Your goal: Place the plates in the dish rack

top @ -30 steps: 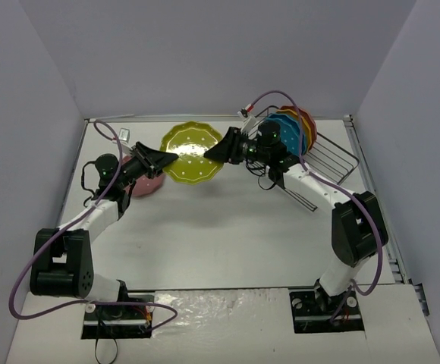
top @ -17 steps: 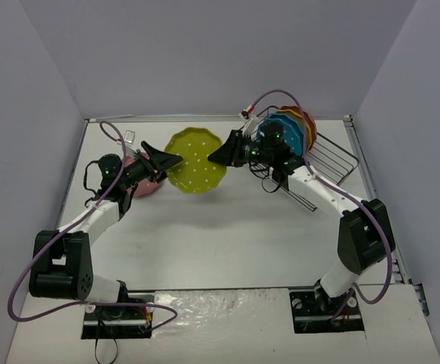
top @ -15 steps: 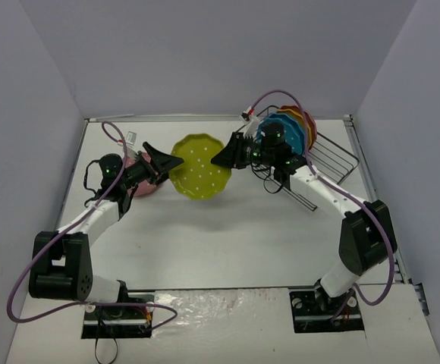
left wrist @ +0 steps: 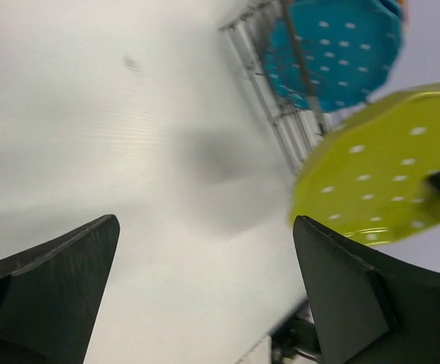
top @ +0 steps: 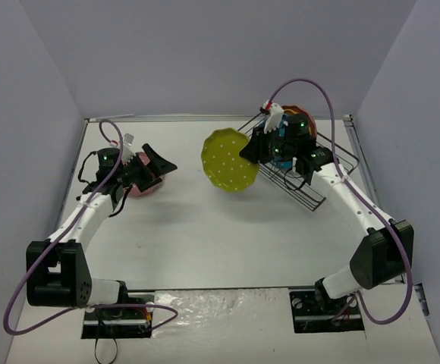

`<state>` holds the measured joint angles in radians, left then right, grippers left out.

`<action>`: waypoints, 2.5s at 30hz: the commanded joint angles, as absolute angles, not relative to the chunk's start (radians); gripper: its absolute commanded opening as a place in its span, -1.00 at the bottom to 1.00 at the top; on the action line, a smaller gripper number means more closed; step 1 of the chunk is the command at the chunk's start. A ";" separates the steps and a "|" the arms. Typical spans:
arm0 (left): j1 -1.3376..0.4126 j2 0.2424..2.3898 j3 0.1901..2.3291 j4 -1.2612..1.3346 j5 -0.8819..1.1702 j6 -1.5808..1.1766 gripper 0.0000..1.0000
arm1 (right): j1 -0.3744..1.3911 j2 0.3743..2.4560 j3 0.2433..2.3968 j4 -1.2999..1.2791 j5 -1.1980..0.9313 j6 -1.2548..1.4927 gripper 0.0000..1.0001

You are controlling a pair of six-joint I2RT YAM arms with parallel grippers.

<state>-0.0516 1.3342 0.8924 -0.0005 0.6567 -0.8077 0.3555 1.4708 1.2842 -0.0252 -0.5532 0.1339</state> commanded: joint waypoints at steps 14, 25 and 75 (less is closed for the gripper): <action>-0.029 1.207 0.973 -0.558 -0.063 -0.419 0.94 | 0.194 1.457 1.497 0.107 -0.245 -0.591 -1.00; -0.006 1.235 0.968 -0.532 -0.052 -0.417 0.94 | 0.158 1.602 1.539 0.137 -0.246 -0.627 -1.00; 0.166 1.500 1.015 -0.465 0.043 -0.759 0.91 | 0.140 1.292 1.307 0.186 -0.183 -0.001 1.00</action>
<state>0.1646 1.4693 0.9247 -0.5329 0.0244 -0.6850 0.1429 1.3998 1.3663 0.1177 -0.2236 -0.1836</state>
